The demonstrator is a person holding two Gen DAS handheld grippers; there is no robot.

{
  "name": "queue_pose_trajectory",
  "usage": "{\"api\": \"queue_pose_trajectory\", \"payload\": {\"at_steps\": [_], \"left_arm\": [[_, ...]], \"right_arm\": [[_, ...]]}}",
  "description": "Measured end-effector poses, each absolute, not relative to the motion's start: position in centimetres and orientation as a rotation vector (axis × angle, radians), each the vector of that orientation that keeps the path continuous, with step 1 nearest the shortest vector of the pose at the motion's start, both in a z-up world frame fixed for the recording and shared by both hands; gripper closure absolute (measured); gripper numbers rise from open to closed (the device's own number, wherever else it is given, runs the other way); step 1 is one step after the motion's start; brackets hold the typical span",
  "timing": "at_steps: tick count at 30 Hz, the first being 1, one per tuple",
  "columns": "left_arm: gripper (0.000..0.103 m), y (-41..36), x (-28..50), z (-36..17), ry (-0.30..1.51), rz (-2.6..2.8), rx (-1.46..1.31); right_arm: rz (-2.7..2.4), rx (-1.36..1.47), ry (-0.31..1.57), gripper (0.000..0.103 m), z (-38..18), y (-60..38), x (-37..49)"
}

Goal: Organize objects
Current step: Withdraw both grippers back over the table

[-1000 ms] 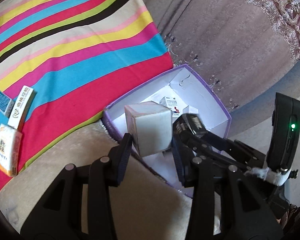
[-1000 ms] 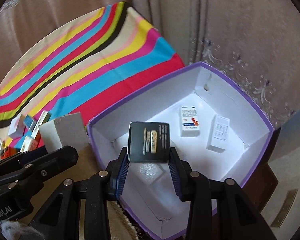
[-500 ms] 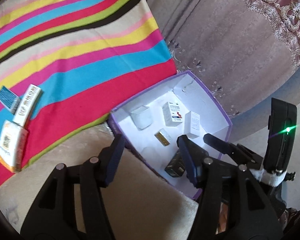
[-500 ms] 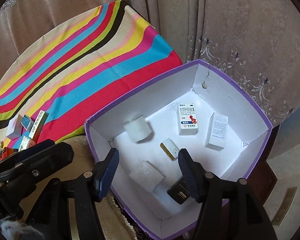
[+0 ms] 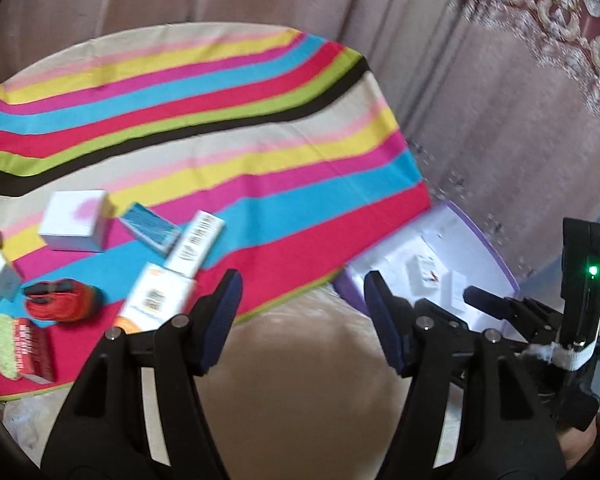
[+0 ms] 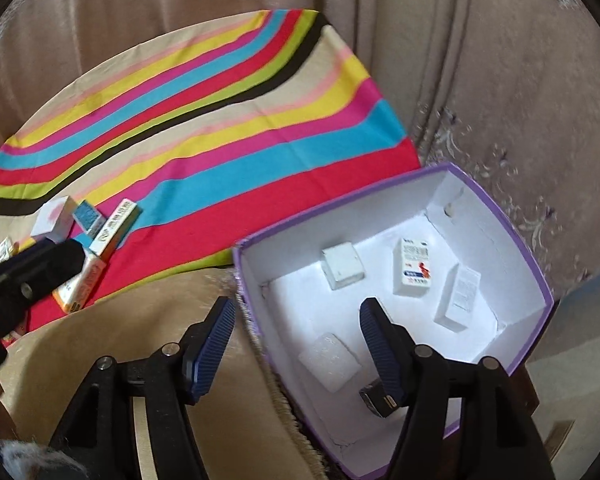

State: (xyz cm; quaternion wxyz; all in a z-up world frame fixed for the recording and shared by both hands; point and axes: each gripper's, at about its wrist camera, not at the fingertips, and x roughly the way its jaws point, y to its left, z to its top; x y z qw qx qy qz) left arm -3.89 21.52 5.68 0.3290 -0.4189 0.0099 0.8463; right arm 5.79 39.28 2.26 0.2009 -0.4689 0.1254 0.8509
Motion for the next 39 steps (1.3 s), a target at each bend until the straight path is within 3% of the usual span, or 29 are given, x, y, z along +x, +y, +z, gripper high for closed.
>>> {"api": "queue_pose_trajectory", "payload": {"at_steps": [23, 39], "left_arm": [[0.023, 1.8, -9.9, 3.9, -0.311, 2.588, -1.224], [0.014, -9.4, -16.4, 1.4, -0.55, 2.763, -1.376]], "right_arm": [[2.555, -1.577, 0.099, 0.033, 0.6, 28.4, -6.8], [2.451, -1.659, 0.296, 0.033, -2.8, 28.4, -13.4]]}}
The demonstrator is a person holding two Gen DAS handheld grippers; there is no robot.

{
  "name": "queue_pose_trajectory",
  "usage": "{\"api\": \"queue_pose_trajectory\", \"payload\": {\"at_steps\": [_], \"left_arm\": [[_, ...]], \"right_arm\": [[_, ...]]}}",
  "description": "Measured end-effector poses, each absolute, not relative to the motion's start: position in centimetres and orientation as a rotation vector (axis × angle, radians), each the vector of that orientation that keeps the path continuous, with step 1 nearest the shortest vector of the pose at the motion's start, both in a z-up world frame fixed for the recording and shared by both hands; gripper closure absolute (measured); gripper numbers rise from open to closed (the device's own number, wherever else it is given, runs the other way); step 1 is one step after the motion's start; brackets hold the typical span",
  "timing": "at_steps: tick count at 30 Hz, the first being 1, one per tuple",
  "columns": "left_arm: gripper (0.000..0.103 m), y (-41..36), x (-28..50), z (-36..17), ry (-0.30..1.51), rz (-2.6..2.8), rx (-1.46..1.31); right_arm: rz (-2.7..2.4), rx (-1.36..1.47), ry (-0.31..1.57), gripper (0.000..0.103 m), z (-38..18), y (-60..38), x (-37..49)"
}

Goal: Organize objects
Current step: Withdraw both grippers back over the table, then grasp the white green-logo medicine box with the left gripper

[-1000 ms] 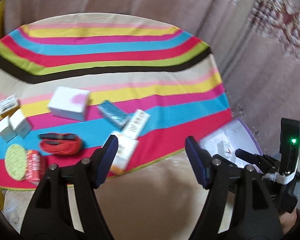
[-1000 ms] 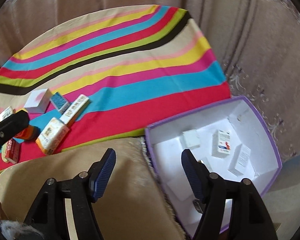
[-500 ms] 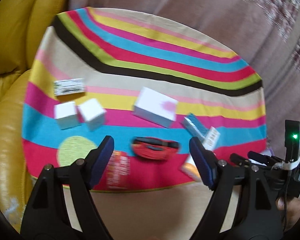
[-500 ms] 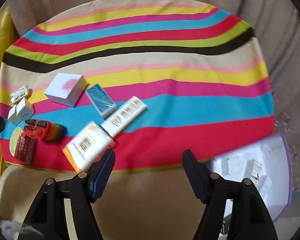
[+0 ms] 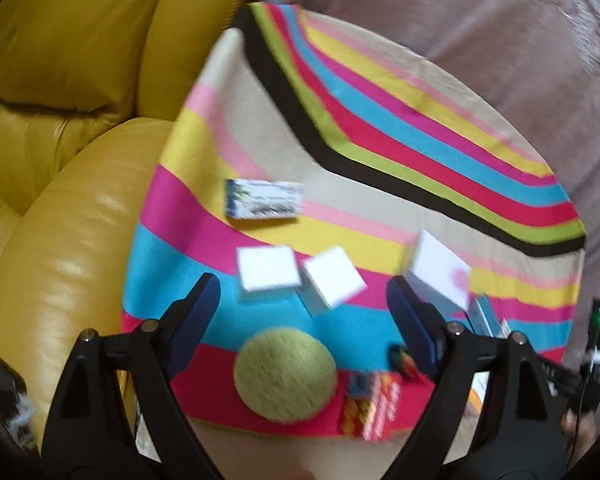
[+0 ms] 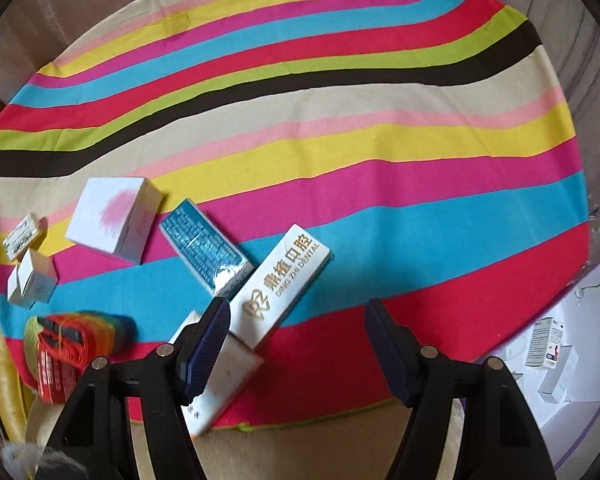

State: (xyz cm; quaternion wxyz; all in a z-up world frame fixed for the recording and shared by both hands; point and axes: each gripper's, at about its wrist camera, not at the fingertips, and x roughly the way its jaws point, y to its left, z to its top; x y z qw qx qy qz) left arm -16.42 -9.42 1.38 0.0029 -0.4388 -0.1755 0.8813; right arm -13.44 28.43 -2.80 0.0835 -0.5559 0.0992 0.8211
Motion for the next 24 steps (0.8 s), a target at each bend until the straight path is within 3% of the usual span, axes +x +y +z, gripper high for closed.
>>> {"api": "queue_pose_trajectory", "payload": {"at_steps": [6, 19, 24], "left_arm": [[0.005, -8.9, -21.4, 0.5, -0.506, 2.809, -1.484], [0.005, -7.7, -27.7, -3.5, -0.4, 2.907, -1.786], [0.02, -7.5, -27.9, -4.2, -0.32, 2.917, -1.819]], "right_arm": [[2.447, -1.685, 0.298, 0.033, -3.8, 28.1, -14.3], [2.447, -1.66, 0.405, 0.033, -4.5, 29.0, -14.0], [2.459, -1.65, 0.401, 0.033, -4.4, 28.6, -13.7]]}}
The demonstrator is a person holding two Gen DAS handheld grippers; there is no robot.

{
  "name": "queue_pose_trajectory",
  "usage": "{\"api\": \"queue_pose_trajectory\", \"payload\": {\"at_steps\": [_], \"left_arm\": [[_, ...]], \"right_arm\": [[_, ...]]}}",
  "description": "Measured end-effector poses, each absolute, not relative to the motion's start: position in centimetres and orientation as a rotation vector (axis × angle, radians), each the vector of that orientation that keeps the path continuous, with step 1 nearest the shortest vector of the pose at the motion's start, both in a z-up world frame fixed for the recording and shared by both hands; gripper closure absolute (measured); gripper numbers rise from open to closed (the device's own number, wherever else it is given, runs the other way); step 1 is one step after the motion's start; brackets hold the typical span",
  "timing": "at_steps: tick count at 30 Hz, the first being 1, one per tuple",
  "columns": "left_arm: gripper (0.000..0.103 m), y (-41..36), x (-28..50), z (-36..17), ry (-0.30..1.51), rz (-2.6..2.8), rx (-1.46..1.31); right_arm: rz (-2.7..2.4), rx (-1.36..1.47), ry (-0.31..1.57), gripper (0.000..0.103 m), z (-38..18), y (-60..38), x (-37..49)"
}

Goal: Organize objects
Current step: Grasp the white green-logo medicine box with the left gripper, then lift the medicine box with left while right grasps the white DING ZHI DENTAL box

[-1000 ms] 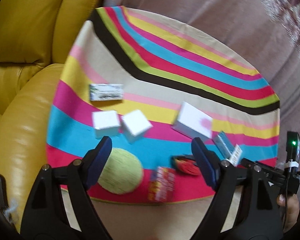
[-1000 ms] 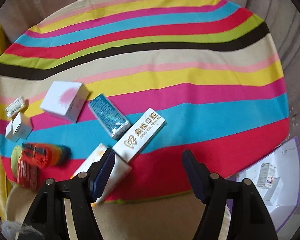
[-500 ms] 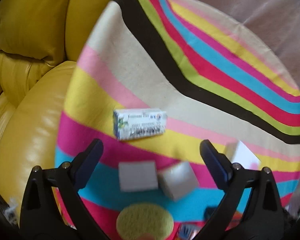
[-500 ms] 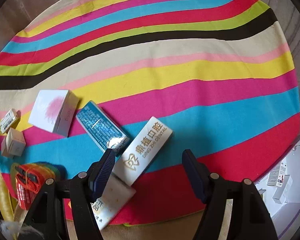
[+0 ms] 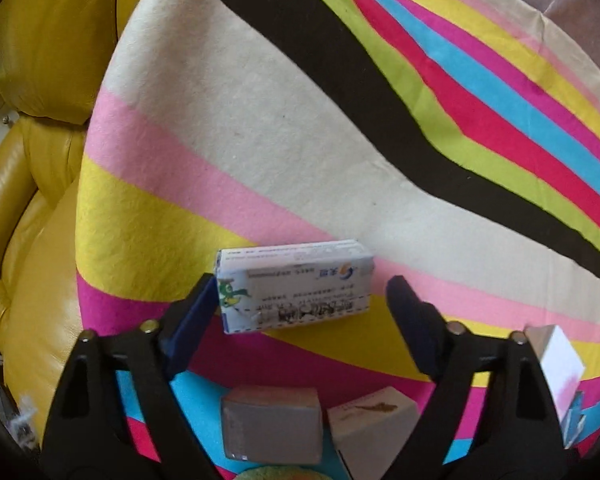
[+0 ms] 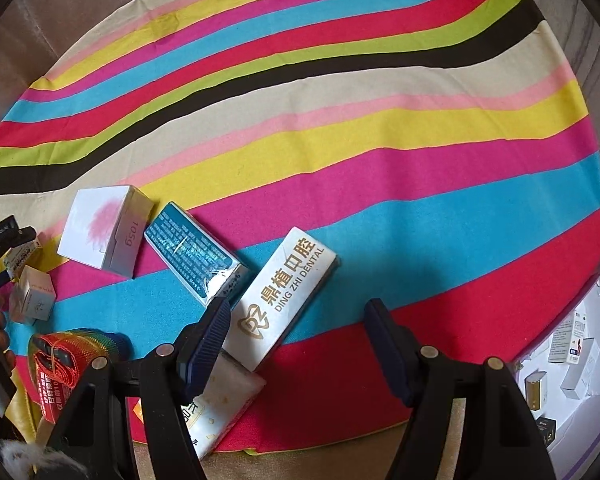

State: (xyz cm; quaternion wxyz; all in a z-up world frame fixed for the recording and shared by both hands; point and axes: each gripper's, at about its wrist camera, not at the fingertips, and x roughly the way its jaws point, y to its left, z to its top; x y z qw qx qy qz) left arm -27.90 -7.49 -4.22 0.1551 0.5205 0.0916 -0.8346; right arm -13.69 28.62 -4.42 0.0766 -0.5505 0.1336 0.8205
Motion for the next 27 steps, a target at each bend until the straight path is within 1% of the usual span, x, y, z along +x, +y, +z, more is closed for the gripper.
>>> {"api": "queue_pose_trajectory", "payload": {"at_steps": [2, 7, 12, 18, 24, 27], "left_arm": [[0.022, -7.5, -27.8, -4.7, 0.257, -2.389, 1.511], [0.023, -7.3, -27.2, -4.3, 0.23, -2.419, 1.493], [0.023, -5.9, -24.8, -1.3, 0.222, -2.523, 1.419], [0.023, -1.1, -18.9, 4.0, 0.273, -2.787, 1.345], [0.023, 3.4, -12.1, 6.3, 0.355, -2.994, 1.323], [0.023, 5.2, -10.1, 6.3, 0.386, -3.073, 1.315]], "right_arm": [[2.456, -1.64, 0.419, 0.033, -4.6, 28.9, -13.6], [2.446, -1.604, 0.464, 0.033, -4.5, 29.4, -13.2], [2.453, -1.61, 0.444, 0.033, -4.7, 29.0, -13.6], [2.457, -1.643, 0.401, 0.033, -5.0, 28.3, -14.5], [2.399, -1.642, 0.397, 0.033, -5.3, 29.0, -14.1], [2.396, -1.636, 0.386, 0.034, -5.3, 28.9, -13.9]]}}
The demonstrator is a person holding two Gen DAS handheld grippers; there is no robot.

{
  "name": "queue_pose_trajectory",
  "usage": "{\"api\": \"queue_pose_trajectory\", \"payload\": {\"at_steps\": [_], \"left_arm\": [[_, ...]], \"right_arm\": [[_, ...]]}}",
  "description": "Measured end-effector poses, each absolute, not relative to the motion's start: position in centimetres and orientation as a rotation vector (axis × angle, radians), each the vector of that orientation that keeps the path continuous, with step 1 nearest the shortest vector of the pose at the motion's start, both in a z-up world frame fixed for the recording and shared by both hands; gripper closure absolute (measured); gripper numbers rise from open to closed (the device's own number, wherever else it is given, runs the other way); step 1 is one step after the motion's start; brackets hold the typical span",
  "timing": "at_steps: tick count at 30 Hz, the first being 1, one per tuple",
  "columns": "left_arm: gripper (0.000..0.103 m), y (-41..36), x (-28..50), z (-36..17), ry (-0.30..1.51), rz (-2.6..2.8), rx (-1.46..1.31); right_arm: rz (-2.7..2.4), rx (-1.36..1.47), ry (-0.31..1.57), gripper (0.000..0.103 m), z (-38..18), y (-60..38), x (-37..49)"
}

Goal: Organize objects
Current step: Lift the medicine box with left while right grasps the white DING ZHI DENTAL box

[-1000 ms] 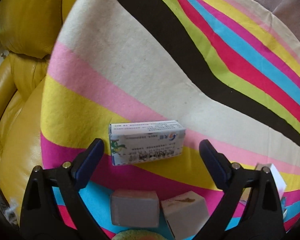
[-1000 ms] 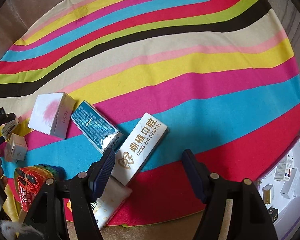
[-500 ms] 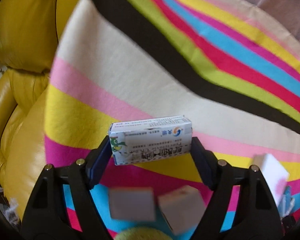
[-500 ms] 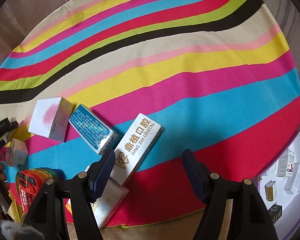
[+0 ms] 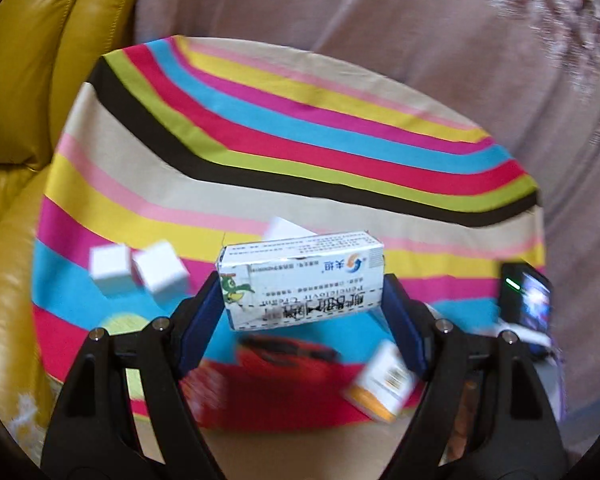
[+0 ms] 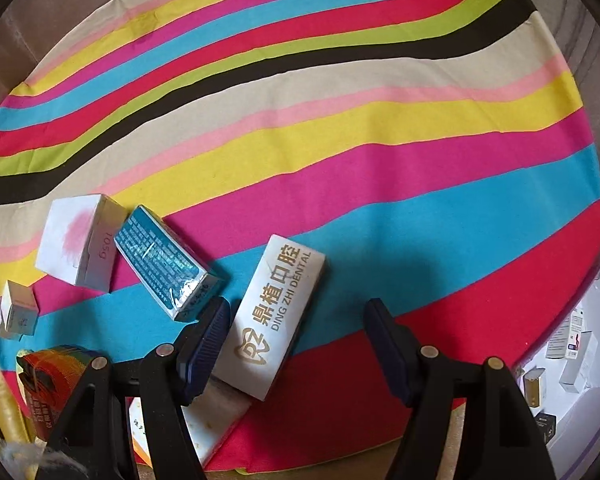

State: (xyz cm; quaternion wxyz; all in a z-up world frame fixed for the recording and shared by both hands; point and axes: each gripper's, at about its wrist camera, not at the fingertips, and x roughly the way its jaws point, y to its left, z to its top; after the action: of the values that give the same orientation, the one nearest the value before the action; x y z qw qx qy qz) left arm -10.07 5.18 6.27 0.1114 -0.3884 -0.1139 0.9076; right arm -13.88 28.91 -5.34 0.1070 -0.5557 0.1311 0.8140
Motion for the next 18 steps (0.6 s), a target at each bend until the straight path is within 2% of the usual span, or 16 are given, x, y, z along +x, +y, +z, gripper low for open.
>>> {"api": "queue_pose_trajectory", "payload": {"at_steps": [2, 7, 12, 18], "left_arm": [[0.023, 6.5, -10.4, 5.8, -0.333, 2.624, -1.126], [0.023, 7.3, -10.3, 5.5, -0.332, 2.599, -1.123], [0.023, 7.5, -9.6, 4.9, -0.315, 2.602, -1.142], [0.023, 8.1, -9.2, 4.9, -0.278, 2.593, -1.127]], "right_arm": [[2.4, -1.631, 0.358, 0.04, -5.3, 28.6, -13.6], [2.433, -1.618, 0.354, 0.063, -5.0, 28.1, -12.6], [2.46, -1.602, 0.38, 0.07, -4.9, 28.8, -12.1], [2.499, -1.559, 0.336, 0.07, -3.8, 28.9, -10.1]]}}
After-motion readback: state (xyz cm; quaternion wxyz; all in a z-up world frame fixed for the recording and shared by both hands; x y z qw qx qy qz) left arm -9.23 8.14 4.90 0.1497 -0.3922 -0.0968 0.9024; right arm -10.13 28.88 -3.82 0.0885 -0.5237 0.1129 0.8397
